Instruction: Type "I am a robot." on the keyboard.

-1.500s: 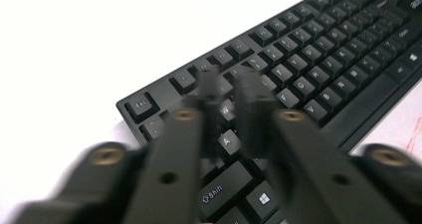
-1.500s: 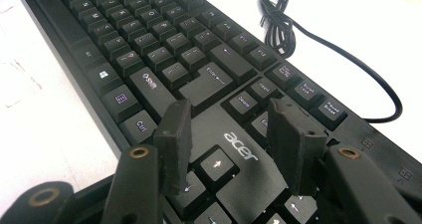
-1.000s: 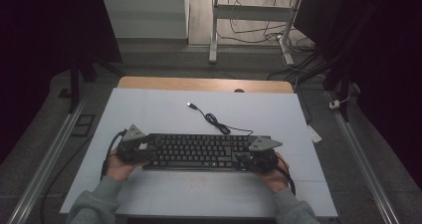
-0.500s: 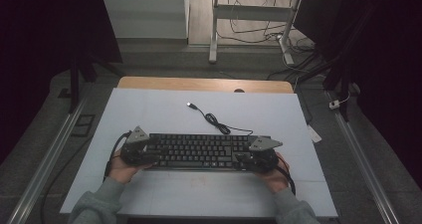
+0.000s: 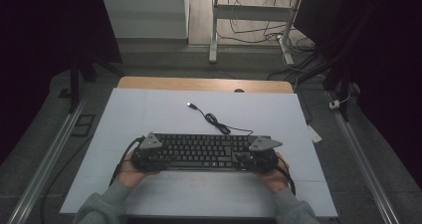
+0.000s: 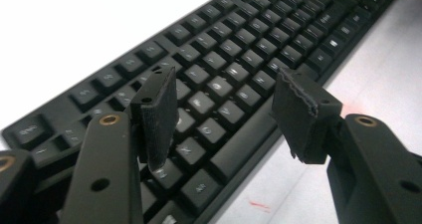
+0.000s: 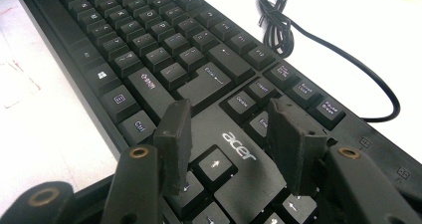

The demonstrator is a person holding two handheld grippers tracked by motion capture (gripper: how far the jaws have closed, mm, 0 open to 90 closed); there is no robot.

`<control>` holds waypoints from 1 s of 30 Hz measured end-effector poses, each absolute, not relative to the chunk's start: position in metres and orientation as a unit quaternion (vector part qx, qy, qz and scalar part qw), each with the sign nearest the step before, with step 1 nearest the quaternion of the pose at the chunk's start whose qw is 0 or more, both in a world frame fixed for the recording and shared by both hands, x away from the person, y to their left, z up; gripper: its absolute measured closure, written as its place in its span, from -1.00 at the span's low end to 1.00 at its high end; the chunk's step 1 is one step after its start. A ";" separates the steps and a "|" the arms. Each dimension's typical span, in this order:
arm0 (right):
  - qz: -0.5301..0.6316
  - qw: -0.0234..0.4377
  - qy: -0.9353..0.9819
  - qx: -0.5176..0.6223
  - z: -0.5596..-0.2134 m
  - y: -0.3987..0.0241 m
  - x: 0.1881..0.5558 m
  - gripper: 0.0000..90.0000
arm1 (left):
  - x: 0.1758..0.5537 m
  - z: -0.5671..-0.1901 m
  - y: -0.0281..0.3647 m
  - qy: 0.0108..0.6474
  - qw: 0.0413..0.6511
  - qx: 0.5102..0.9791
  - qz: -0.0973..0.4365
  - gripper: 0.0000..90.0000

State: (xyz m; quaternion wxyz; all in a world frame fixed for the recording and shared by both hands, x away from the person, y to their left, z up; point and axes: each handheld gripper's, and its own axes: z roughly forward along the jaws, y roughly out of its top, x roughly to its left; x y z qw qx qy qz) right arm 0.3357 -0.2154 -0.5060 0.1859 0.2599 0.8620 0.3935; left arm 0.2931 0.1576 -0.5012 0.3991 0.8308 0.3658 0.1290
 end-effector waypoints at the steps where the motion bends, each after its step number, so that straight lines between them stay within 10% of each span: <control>1: 0.393 0.186 0.862 0.260 -0.506 -0.215 0.336 0.17 | 0.293 -0.502 0.156 0.364 0.397 0.833 0.127 -0.04; 11: 0.392 0.186 0.863 0.258 -0.506 -0.215 0.336 0.17 | 0.291 -0.512 0.142 0.344 0.377 0.852 0.115 -0.01; 22: 0.390 0.186 0.864 0.257 -0.507 -0.215 0.336 0.17 | 0.291 -0.517 0.137 0.328 0.364 0.864 0.114 0.94; 30: 0.391 0.186 0.864 0.257 -0.507 -0.215 0.336 0.17 | 0.295 -0.523 0.133 0.323 0.359 0.869 0.106 0.98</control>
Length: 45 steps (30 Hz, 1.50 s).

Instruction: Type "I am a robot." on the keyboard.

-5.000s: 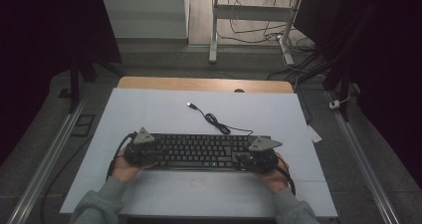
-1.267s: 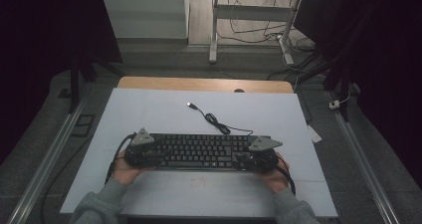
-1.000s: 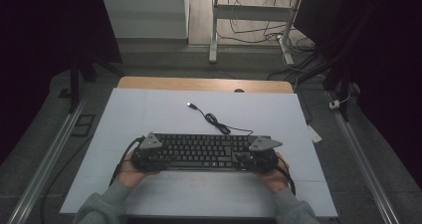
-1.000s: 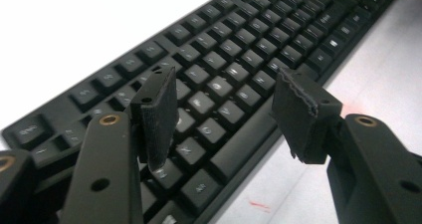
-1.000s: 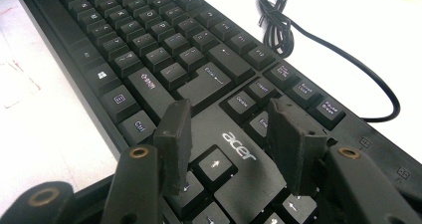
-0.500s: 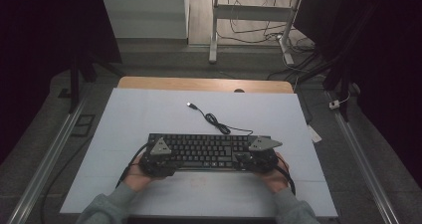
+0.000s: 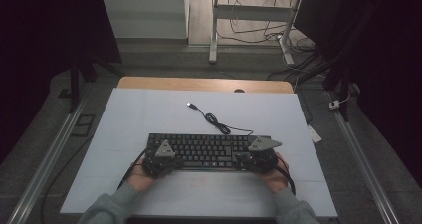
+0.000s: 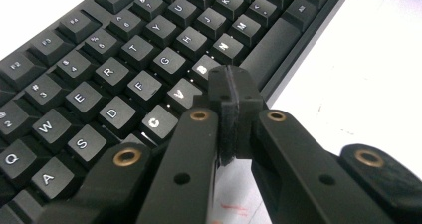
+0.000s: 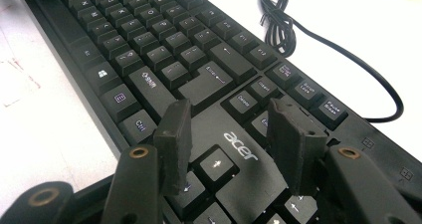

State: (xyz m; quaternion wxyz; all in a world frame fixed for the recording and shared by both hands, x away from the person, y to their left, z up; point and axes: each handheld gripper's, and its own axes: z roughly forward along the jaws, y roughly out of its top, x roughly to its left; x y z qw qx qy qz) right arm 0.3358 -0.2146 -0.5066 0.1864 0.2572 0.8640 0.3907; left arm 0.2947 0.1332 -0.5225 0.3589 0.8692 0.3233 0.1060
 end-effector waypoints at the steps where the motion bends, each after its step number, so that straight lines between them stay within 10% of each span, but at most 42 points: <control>1: 0.391 0.186 0.864 0.258 -0.507 -0.215 0.336 0.17 | 0.295 -0.523 0.133 0.324 0.359 0.869 0.107 0.98; 28: 0.390 0.187 0.864 0.257 -0.506 -0.215 0.336 0.17 | 0.295 -0.508 0.156 0.358 0.403 0.832 0.129 0.97; 45: 0.391 0.185 0.864 0.257 -0.506 -0.215 0.336 0.17 | 0.299 -0.504 0.173 0.388 0.416 0.812 0.132 0.39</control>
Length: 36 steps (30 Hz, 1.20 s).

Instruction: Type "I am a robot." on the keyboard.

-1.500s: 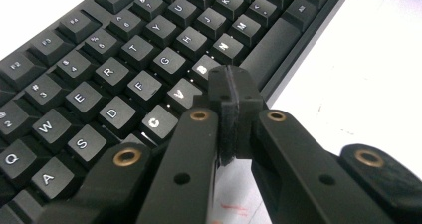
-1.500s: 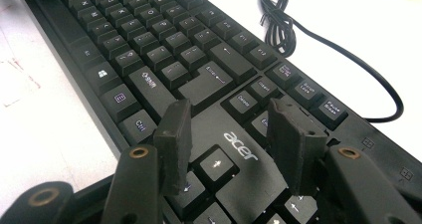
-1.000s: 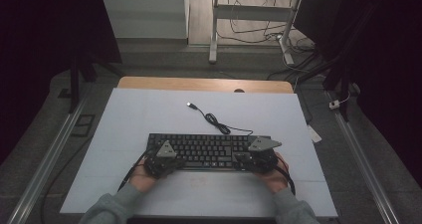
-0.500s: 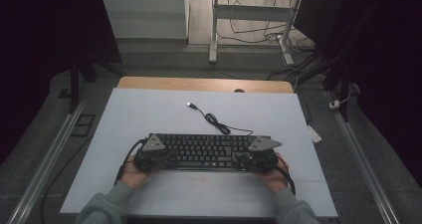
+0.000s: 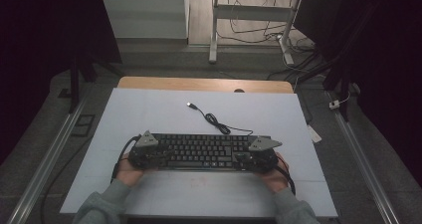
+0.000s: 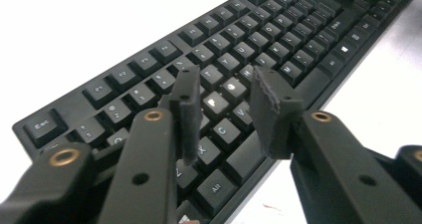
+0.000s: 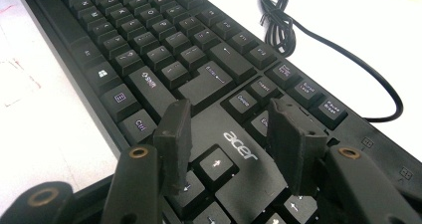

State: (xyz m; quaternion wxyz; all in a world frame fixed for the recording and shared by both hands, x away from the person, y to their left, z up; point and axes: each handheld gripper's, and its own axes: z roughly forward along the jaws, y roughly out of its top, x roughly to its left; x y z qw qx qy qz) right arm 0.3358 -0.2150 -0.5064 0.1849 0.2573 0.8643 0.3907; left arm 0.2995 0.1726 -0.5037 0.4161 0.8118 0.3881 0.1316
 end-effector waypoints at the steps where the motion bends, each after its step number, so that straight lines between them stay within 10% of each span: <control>1: 0.391 0.185 0.864 0.257 -0.506 -0.215 0.336 0.16 | 0.300 -0.504 0.174 0.391 0.417 0.810 0.132 0.37; 36: 0.382 0.182 0.870 0.252 -0.509 -0.212 0.336 0.15 | 0.309 -0.506 0.179 0.416 0.408 0.799 0.144 0.06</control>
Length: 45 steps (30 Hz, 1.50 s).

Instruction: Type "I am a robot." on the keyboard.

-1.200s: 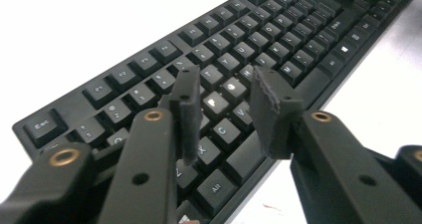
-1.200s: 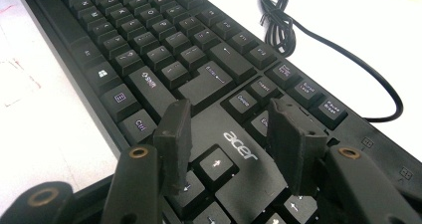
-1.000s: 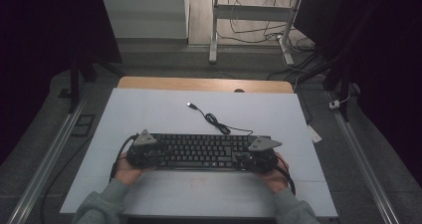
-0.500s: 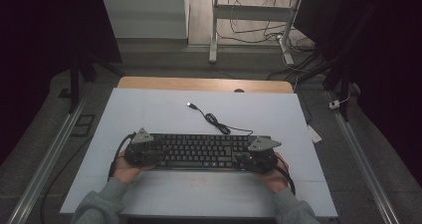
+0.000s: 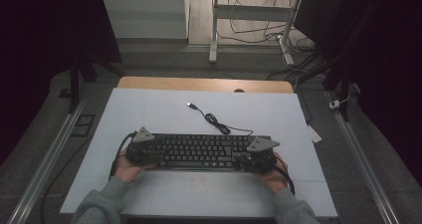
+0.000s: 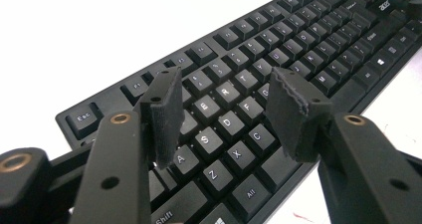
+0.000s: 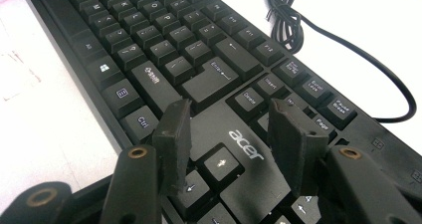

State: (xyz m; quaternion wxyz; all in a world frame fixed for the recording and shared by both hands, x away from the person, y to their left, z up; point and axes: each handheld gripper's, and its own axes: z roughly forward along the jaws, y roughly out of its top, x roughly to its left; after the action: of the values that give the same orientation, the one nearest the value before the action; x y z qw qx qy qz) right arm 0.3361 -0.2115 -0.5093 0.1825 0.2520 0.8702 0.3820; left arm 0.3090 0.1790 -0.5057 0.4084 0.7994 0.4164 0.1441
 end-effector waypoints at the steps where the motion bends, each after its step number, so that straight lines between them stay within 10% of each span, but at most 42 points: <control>1: 0.382 0.183 0.870 0.252 -0.509 -0.211 0.336 0.15 | 0.309 -0.506 0.179 0.416 0.408 0.800 0.144 0.06; 45: 0.372 0.181 0.875 0.251 -0.512 -0.210 0.337 0.14 | 0.314 -0.501 0.170 0.401 0.414 0.804 0.148 0.02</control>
State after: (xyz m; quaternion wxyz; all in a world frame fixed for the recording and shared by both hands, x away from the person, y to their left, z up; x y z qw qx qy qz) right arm 0.3370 -0.2097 -0.5119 0.1811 0.2505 0.8753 0.3719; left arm 0.3140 0.1701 -0.5013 0.4142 0.8037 0.4007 0.1479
